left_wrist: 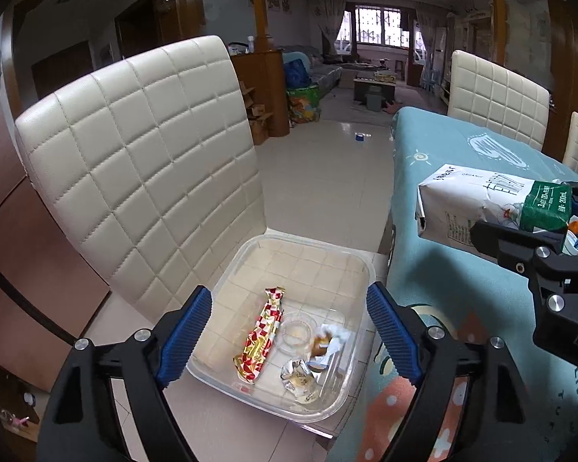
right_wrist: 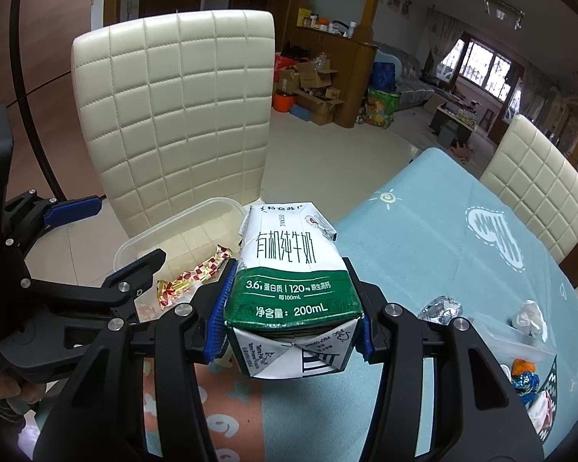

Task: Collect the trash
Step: 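Open both tools over the bin to drop the carton and bag, then grasp the white tissue with the right tool while the left tool grasps silver foil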

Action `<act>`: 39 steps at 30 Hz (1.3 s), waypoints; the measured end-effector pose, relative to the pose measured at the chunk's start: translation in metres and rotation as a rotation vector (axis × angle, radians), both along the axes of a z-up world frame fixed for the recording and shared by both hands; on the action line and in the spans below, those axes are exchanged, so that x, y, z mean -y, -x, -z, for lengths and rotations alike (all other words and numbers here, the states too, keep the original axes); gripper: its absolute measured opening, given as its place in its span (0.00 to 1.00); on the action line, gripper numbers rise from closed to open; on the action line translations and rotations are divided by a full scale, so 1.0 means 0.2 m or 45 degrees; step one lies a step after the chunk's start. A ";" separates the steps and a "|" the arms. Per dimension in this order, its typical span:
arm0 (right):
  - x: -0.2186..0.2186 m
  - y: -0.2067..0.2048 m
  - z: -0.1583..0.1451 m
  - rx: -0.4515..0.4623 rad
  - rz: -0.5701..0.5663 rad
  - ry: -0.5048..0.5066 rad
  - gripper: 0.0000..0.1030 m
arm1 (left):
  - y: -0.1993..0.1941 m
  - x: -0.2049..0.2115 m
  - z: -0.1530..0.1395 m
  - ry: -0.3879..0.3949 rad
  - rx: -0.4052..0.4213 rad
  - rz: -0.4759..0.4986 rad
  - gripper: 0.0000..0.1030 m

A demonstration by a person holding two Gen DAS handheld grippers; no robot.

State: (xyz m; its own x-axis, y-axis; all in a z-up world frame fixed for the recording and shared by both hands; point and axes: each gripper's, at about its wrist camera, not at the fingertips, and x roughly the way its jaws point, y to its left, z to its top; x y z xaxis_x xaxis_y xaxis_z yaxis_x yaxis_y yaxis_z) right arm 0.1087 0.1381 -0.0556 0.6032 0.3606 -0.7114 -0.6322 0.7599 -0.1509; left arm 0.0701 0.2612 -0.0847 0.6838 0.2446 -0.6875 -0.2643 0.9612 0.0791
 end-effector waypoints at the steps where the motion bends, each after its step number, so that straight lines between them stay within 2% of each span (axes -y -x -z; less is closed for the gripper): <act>1: -0.01 -0.01 0.01 -0.005 -0.002 0.004 0.51 | 0.00 -0.01 0.01 0.004 -0.008 -0.005 0.78; 8: -0.09 -0.02 0.04 -0.021 -0.040 0.026 0.51 | 0.05 -0.09 0.03 -0.017 -0.008 -0.080 0.78; 14: -0.17 -0.04 0.06 -0.037 -0.074 0.021 0.52 | 0.12 -0.22 0.03 0.029 0.004 -0.173 0.78; 16: -0.19 -0.04 0.06 -0.044 -0.096 0.018 0.60 | 0.14 -0.26 0.03 0.034 0.008 -0.199 0.78; 17: -0.20 -0.04 0.06 -0.041 -0.096 0.027 0.78 | 0.15 -0.27 0.03 0.041 0.015 -0.214 0.78; 18: -0.19 -0.04 0.05 -0.019 -0.078 0.020 0.86 | 0.15 -0.28 0.02 0.050 0.020 -0.218 0.78; 20: -0.17 -0.02 0.03 0.027 -0.050 -0.011 0.86 | 0.16 -0.28 0.02 0.073 0.024 -0.209 0.78; 29: -0.02 0.06 -0.01 0.109 -0.007 0.035 0.85 | 0.14 -0.15 -0.01 0.051 0.026 -0.119 0.78; 39: 0.32 0.13 -0.07 0.118 0.138 -0.011 0.86 | 0.14 0.10 -0.11 0.034 0.041 0.028 0.78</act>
State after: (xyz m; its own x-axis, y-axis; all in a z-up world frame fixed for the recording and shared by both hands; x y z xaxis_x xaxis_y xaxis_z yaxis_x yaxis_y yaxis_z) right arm 0.0831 0.0749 -0.0413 0.7019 0.2956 -0.6480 -0.5299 0.8246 -0.1979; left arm 0.0411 0.2413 -0.0618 0.7104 0.2116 -0.6713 -0.2454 0.9684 0.0455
